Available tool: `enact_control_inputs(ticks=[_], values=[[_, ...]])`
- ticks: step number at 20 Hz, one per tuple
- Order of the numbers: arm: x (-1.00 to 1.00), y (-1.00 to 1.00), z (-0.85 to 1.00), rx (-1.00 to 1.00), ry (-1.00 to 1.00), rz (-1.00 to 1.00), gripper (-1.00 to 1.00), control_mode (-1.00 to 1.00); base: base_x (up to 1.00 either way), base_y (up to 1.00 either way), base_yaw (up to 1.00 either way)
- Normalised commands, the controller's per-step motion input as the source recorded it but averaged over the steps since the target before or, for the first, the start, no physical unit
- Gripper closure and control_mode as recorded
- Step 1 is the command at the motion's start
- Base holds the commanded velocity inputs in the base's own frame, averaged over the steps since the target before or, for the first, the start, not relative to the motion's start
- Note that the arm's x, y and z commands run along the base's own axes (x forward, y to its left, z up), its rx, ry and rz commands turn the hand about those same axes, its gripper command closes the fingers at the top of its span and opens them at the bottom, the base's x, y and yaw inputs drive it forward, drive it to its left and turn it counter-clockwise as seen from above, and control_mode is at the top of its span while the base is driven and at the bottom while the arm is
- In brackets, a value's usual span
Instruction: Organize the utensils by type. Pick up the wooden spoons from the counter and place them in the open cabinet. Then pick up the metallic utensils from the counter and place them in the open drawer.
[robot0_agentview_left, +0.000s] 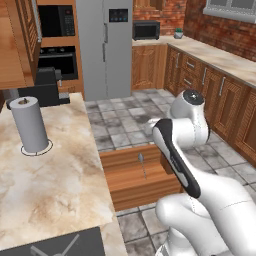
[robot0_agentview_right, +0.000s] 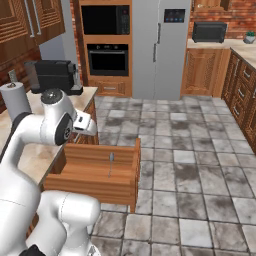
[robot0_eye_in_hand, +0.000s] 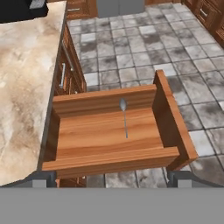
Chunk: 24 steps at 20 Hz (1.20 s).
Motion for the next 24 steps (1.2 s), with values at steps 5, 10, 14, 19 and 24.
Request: enact_control_inputs(ticks=[5, 10, 14, 19, 24], values=[[-0.17, 0.00, 0.22, 0.00, 0.00, 0.00, -1.00, -1.00, 0.00, 0.00, 0.00], [-0.03, 0.00, 0.03, 0.00, 0.05, 0.00, -1.00, -1.00, 0.00, 0.00, 0.00], [0.00, 0.00, 0.00, 0.00, 0.00, 0.00, -1.00, -1.00, 0.00, 0.00, 0.00], [0.00, 0.00, 0.00, 0.00, 0.00, 0.00, -1.00, -1.00, 0.00, 0.00, 0.00], [0.00, 0.00, 0.00, 0.00, 0.00, 0.00, -1.00, 1.00, -0.03, -0.09, 0.03]])
